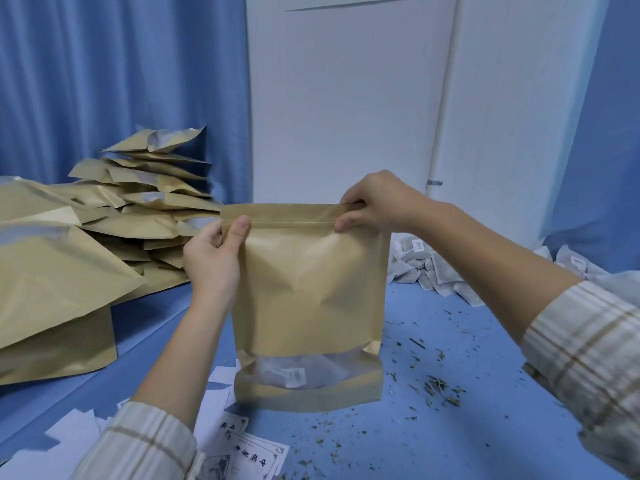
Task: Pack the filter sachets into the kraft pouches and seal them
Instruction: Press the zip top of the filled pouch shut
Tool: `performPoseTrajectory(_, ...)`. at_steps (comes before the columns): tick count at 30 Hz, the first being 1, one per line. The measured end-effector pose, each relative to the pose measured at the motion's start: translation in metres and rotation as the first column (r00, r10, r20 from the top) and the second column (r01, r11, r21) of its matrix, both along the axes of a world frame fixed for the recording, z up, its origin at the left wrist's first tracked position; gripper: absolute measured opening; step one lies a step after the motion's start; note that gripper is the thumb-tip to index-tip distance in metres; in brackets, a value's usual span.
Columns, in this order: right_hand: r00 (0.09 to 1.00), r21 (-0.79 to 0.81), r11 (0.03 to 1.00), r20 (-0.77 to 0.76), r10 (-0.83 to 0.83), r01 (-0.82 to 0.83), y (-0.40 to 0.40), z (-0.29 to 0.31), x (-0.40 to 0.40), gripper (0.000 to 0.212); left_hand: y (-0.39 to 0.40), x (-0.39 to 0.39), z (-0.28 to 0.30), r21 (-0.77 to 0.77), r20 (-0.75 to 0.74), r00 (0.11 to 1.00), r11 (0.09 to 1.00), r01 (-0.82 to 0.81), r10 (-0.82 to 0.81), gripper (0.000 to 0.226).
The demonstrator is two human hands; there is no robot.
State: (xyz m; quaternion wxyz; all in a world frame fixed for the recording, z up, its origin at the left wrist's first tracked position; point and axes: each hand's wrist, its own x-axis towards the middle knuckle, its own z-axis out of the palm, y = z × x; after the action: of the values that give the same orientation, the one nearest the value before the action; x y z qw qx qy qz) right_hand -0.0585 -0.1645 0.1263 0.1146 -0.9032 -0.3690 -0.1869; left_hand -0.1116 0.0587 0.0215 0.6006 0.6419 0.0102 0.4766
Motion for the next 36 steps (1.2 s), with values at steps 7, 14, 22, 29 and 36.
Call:
performPoseTrajectory(7, 0.999, 0.068, 0.998, -0.052, -0.007, 0.011, -0.013, -0.004, 0.008, 0.044, -0.001, -0.004, 0.000, -0.099, 0.041, 0.983, 0.978, 0.183, -0.180, 0.037)
performPoseTrajectory(14, 0.990, 0.197, 0.977, -0.125, -0.062, 0.086, -0.035, -0.003, 0.015, 0.040, -0.001, -0.005, 0.010, -0.142, -0.039, 0.947, 0.940, 0.310, -0.318, 0.009)
performPoseTrajectory(22, 0.996, 0.102, 0.994, -0.082, 0.044, -0.036, -0.002, -0.005, 0.006, 0.042, -0.014, -0.005, 0.010, -0.083, 0.007, 0.959, 0.956, 0.283, -0.283, 0.008)
performPoseTrajectory(29, 0.992, 0.067, 0.995, -0.089, 0.086, -0.080, 0.029, 0.002, 0.000, 0.023, -0.018, -0.009, 0.009, -0.050, 0.011, 0.955, 0.953, 0.297, -0.297, 0.007)
performPoseTrajectory(36, 0.995, -0.059, 0.998, 0.089, 0.044, -0.038, 0.036, -0.007, -0.002, 0.042, -0.012, -0.009, 0.005, -0.093, 0.031, 0.966, 0.962, 0.258, -0.256, 0.007)
